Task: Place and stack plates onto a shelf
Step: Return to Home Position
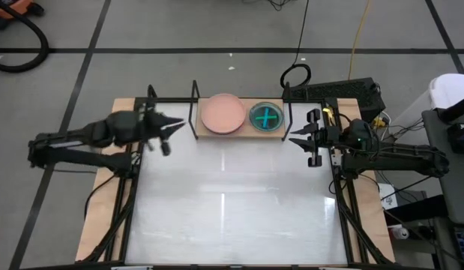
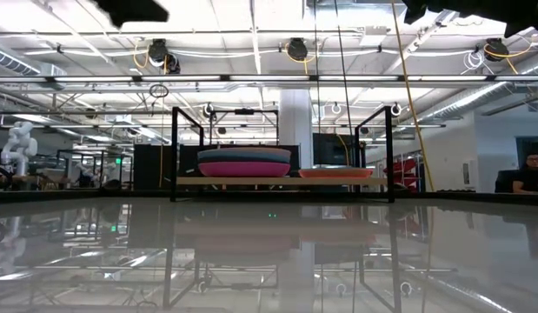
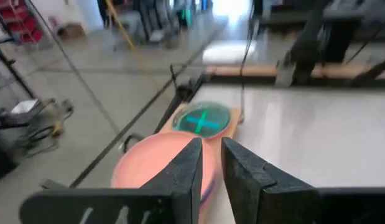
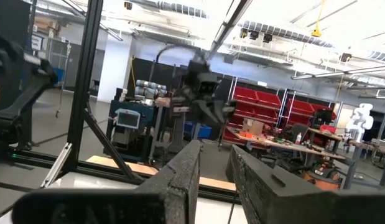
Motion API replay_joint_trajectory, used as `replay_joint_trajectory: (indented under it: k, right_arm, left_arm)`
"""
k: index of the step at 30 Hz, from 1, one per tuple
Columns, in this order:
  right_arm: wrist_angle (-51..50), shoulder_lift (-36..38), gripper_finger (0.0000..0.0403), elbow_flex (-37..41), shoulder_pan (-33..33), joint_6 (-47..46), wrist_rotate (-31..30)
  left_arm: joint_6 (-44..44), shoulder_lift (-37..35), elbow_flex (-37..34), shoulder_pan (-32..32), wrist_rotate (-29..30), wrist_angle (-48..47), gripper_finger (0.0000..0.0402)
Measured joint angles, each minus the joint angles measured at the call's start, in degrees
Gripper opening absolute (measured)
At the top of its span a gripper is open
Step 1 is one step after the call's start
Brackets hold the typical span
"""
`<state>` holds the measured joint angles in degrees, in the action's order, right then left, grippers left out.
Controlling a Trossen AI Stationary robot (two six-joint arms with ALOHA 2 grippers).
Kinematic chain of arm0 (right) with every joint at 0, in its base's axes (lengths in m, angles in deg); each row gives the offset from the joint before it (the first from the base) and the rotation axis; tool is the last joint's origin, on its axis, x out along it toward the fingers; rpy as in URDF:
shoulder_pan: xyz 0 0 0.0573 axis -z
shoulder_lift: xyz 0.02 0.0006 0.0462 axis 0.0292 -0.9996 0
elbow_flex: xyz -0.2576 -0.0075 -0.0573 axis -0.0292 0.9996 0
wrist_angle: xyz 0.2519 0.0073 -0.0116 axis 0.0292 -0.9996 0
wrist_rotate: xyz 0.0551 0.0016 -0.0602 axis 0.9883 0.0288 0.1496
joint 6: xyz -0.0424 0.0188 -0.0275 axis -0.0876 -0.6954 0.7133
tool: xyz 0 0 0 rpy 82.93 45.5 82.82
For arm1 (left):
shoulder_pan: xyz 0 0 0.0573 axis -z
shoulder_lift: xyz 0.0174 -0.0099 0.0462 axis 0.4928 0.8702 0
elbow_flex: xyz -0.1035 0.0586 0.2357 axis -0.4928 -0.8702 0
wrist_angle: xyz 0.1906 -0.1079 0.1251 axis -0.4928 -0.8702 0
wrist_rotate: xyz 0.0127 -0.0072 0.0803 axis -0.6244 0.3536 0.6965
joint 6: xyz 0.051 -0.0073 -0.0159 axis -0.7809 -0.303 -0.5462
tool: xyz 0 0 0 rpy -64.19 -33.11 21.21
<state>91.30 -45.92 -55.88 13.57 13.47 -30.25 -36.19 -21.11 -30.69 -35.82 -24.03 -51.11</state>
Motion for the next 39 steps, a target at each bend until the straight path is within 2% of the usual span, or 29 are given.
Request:
replay_joint_trajectory:
  k: [4,8,12,16,22,30,37,39]
  right_arm:
    - [-0.02,-0.04,0.0075,0.00,0.00,0.43,-0.07]
    - [-0.02,-0.04,0.0075,0.00,0.00,0.11,-0.09]
    - [-1.91,0.48,0.0075,0.00,0.00,-0.96,-0.11]
    - [-7.78,4.14,0.0075,0.02,0.01,-1.54,-0.11]
    - [-18.98,10.19,0.0075,0.02,0.04,-1.63,-0.37]
    - [-30.31,12.19,0.0075,0.02,0.04,-5.47,-1.19]
    - [-40.83,16.91,0.0075,0.02,0.02,-6.20,-15.96]
    - [-41.54,18.92,0.0075,0.18,0.02,-6.63,-18.13]
  left_arm:
    - [3.40,-13.58,-14.01,1.01,-2.51,7.95,0.0063]
    - [6.92,-24.03,-23.47,1.86,-4.42,11.11,0.0063]
    - [8.10,-31.63,-28.57,2.94,-4.53,10.24,0.0062]
    - [7.77,-37.05,-30.04,4.13,-4.57,8.19,0.0062]
    - [4.52,-41.45,-31.08,5.12,-4.58,6.80,0.0062]
    - [4.93,-41.90,-32.06,5.11,-4.56,6.08,0.0062]
    - [6.29,-41.90,-32.06,5.11,-4.56,4.60,0.0063]
    - [6.29,-41.90,-32.06,5.11,-4.56,4.52,0.0062]
